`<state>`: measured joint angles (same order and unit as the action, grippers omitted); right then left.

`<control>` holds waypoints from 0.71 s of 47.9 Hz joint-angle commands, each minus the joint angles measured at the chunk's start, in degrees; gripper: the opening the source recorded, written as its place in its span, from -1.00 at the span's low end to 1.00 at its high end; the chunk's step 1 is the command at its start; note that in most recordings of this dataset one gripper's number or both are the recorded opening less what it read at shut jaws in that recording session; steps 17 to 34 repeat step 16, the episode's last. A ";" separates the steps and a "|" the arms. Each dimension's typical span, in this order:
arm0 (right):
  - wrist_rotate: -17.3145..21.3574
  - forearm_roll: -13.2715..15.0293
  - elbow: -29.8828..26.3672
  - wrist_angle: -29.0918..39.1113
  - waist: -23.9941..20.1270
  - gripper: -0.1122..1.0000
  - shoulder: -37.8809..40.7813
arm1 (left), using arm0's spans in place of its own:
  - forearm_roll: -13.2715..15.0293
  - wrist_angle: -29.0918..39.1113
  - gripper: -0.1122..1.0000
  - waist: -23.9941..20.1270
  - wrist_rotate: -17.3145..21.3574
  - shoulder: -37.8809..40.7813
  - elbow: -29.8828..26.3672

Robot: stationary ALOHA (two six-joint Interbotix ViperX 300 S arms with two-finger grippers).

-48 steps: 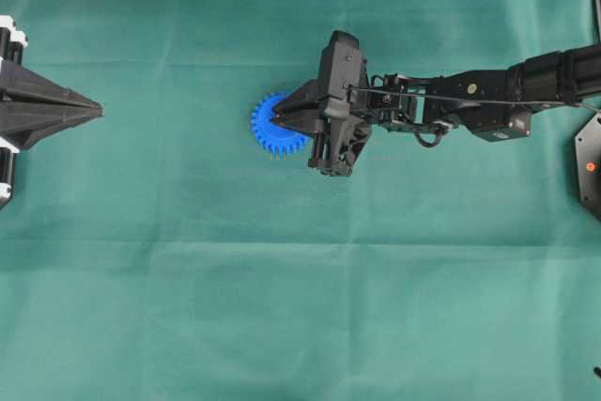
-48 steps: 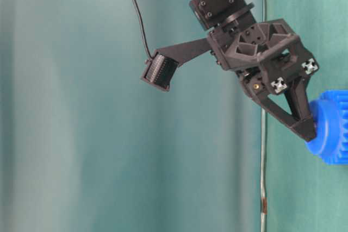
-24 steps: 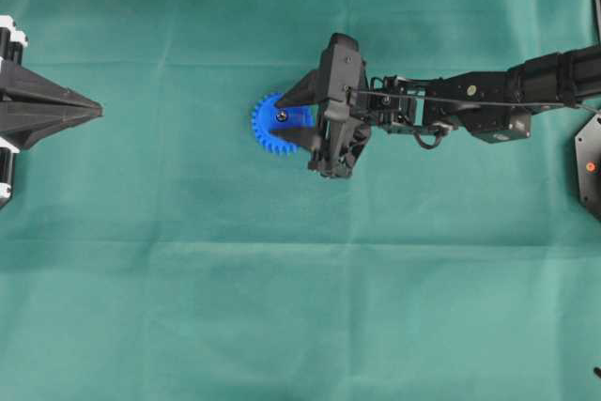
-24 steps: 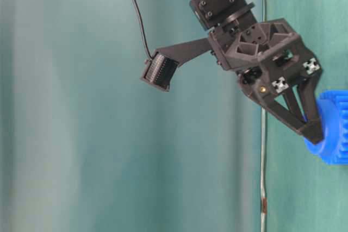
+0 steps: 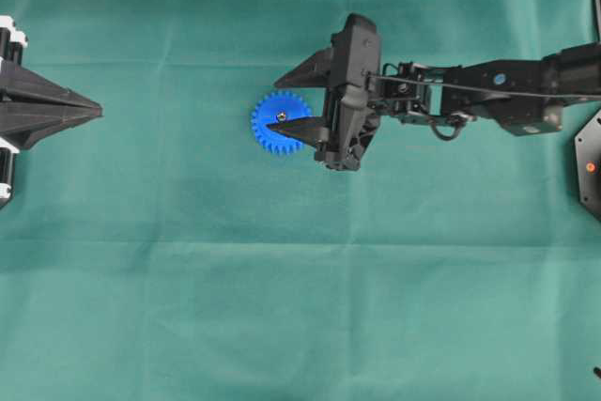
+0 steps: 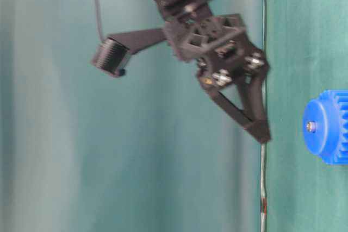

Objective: Insert the shaft placed at a random location into the center hole of the medium gear at another random location.
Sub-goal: 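Open the right gripper and raise it off the inserted shaft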

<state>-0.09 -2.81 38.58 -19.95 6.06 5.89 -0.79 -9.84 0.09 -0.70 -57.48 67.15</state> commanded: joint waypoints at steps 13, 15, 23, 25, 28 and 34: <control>0.26 0.18 1.14 2.11 -0.09 0.49 -7.73 | -0.18 -0.26 -0.80 0.09 -0.09 0.26 -1.14; 0.26 0.18 1.41 2.20 0.00 0.49 -7.91 | -0.18 -0.26 -0.80 0.09 -0.09 0.35 -1.14; 0.26 0.18 1.67 2.20 -0.09 0.49 -8.00 | -0.18 -0.26 -0.80 0.09 -0.09 0.35 -1.14; 0.26 0.18 1.67 2.20 -0.09 0.49 -8.00 | -0.18 -0.26 -0.80 0.09 -0.09 0.35 -1.14; 0.26 0.18 1.67 2.20 -0.09 0.49 -8.00 | -0.18 -0.26 -0.80 0.09 -0.09 0.35 -1.14; 0.26 0.18 1.67 2.20 -0.09 0.49 -8.00 | -0.18 -0.26 -0.80 0.09 -0.09 0.35 -1.14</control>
